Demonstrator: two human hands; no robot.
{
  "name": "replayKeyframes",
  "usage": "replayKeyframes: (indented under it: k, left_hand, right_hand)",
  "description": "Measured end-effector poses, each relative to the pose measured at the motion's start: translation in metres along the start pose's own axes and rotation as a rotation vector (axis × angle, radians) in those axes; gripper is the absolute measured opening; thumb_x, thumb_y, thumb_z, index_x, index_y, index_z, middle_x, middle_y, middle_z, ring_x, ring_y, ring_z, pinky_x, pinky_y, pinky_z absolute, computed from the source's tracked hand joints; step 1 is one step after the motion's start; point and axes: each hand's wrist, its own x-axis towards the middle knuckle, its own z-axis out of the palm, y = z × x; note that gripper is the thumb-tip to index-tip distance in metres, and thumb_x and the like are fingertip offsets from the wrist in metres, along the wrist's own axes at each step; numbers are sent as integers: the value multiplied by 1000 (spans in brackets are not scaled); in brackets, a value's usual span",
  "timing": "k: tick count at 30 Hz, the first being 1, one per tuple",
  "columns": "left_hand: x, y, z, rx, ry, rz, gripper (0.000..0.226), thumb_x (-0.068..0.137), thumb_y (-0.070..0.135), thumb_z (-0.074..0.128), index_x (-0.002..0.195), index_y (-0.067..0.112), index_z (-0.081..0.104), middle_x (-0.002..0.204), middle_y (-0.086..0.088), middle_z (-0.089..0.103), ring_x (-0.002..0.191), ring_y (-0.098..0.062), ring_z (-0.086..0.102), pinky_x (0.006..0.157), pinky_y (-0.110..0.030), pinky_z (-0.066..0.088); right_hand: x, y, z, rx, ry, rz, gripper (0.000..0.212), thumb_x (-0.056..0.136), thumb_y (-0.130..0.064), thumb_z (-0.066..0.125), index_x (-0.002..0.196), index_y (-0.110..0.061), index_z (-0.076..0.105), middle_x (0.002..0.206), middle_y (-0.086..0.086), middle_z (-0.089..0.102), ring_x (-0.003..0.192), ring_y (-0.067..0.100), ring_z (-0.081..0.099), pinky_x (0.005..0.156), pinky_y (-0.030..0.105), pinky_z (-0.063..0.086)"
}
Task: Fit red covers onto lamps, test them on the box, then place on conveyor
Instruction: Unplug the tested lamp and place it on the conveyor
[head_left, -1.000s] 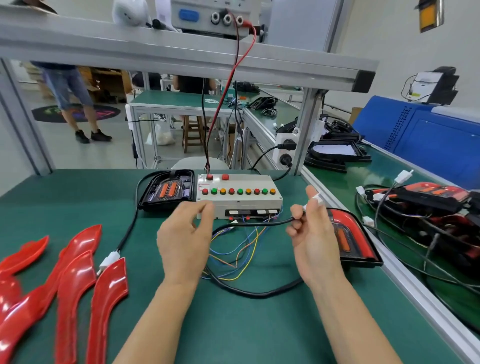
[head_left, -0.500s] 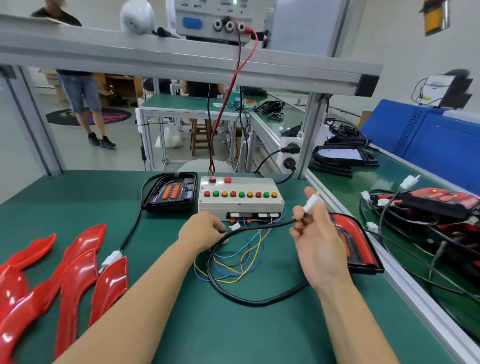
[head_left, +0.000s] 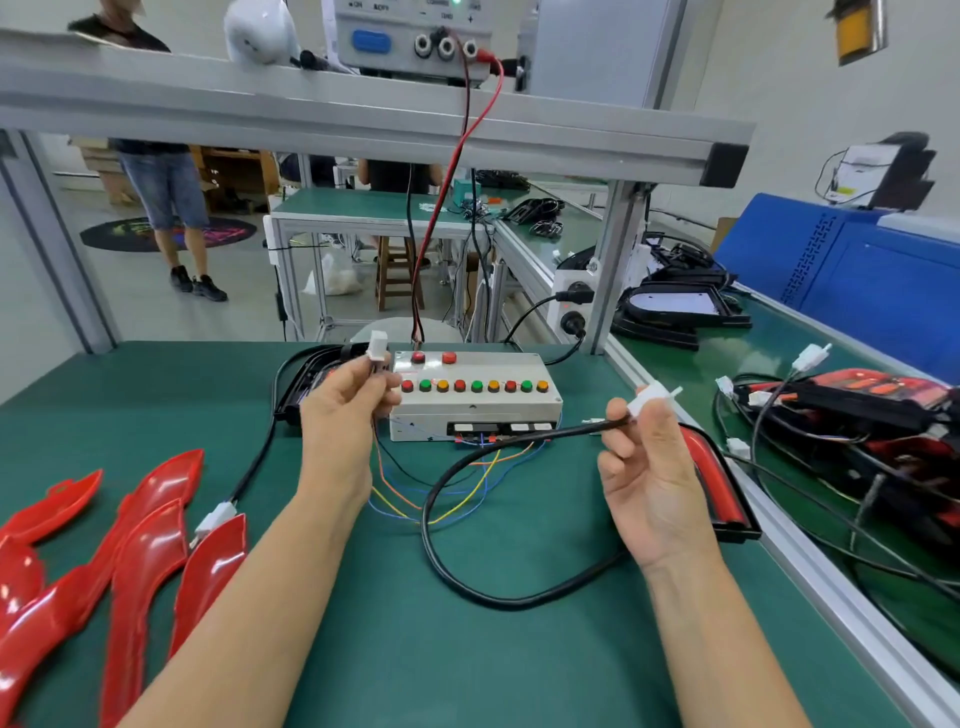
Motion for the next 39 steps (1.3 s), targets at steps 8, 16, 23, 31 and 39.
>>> replayKeyframes:
  k: [8,16,23,31,39]
  left_hand:
    - [-43,-18,8,334,-247,20,35,90,-1,57,92,31,70,70,13,67,69,-3,55,74,-12,45]
    - [-56,-15,12,355,-322,107,39,88,12,66,79,50,69,82,8,67,76,3,57,73,-5,42]
    - [-59,-13,13,373,-390,125,30,90,13,63,92,43,68,66,17,50,63,2,44,65,-6,35]
    - [-54,-10,10,521,-420,217,33,90,8,62,100,38,70,66,18,44,63,-2,41,61,-11,33]
    - [-48,-12,6,563,-401,153,24,91,14,61,101,32,73,63,15,42,58,-2,41,58,-13,31]
  right_hand:
    - [-2,6,5,-145,29,38,21,80,-33,62,98,-31,73,70,-9,52,44,3,37,41,14,37]
    - [-5,33,12,-1021,18,-184,25,91,-17,67,88,-42,67,61,-12,54,45,7,37,45,23,39]
    - [-7,38,12,-1270,-60,-334,40,87,-14,71,96,-51,63,79,-7,62,75,0,55,68,8,38]
    - [-10,41,14,-1463,-99,-389,32,87,-10,71,117,-21,71,74,-17,47,68,-4,49,67,8,36]
    - [-13,44,18,-1565,-114,-412,34,86,-10,71,117,-23,71,76,-21,44,67,-4,45,65,14,34]
